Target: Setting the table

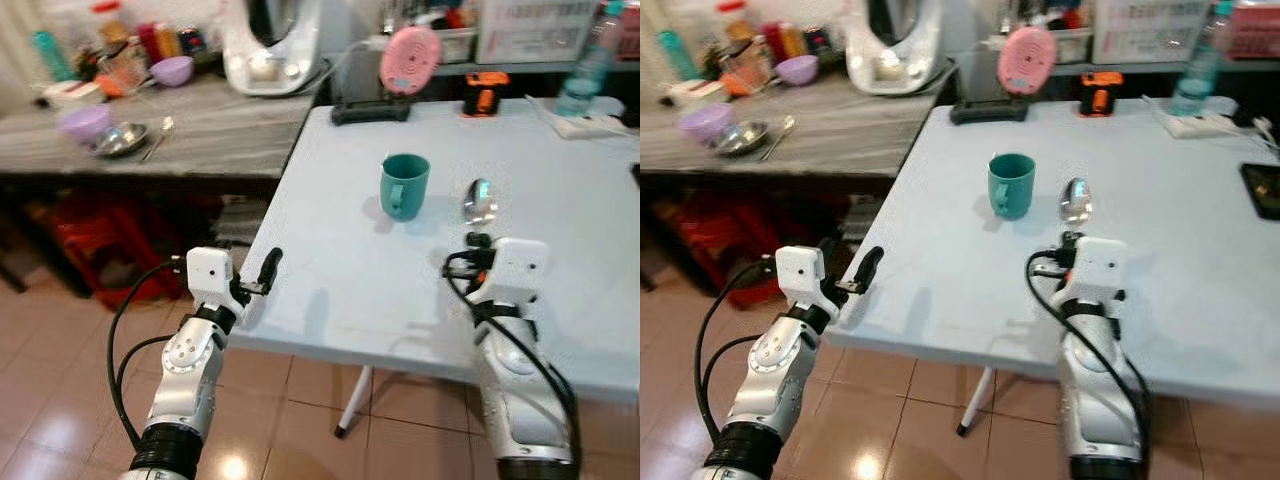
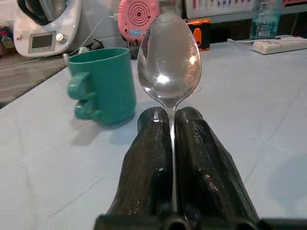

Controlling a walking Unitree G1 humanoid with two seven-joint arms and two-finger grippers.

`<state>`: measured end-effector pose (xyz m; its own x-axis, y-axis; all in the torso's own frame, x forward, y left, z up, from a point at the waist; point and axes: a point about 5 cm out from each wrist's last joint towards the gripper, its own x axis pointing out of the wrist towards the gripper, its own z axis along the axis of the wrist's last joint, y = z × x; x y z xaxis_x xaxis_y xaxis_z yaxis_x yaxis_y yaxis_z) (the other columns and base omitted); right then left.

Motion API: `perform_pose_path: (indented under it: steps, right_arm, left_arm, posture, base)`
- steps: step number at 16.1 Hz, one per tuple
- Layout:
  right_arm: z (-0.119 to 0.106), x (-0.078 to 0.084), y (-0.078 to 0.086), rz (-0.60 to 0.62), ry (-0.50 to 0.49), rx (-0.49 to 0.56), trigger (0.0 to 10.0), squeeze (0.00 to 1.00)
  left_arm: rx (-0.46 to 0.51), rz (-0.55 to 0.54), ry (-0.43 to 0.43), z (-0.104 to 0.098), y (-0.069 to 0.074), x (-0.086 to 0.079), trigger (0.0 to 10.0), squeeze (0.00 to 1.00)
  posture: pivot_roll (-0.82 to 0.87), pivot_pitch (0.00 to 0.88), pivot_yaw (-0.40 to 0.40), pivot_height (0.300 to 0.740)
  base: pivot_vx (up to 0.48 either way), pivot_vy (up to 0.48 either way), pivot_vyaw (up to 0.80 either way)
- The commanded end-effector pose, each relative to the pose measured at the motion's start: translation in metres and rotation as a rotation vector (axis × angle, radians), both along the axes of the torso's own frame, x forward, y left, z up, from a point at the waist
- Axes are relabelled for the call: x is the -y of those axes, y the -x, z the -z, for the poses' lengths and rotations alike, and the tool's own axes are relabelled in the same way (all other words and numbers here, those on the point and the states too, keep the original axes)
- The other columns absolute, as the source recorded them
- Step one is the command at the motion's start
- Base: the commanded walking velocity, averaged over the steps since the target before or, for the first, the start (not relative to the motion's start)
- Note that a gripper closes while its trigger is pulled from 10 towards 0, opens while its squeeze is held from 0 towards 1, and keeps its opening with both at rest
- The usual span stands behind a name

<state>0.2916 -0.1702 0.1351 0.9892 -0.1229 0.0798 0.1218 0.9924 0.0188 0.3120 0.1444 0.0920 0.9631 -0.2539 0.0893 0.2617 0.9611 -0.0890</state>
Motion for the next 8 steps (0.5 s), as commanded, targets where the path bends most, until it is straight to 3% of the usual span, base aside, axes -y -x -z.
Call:
perform_pose_path:
  steps: [1, 8]
  right_arm:
    - [-0.0041, -0.0010, -0.0003, -0.007, 0.000, 0.024, 10.0, 0.00]
    - [-0.0052, 0.0009, -0.0006, 0.002, 0.014, 0.036, 10.0, 0.00]
  left_arm:
    - [0.011, -0.006, -0.018, -0.0024, -0.0025, -0.0029, 10.0, 0.00]
    - [0.018, -0.008, -0.019, -0.0018, -0.0046, -0.0019, 10.0, 0.00]
  posture:
    - [-0.15, 0.000, 0.147, 0.740]
    - [-0.15, 0.000, 0.143, 0.740]
  base:
    - [0.000, 0.375, 0.00]
    - [0.000, 0.388, 0.00]
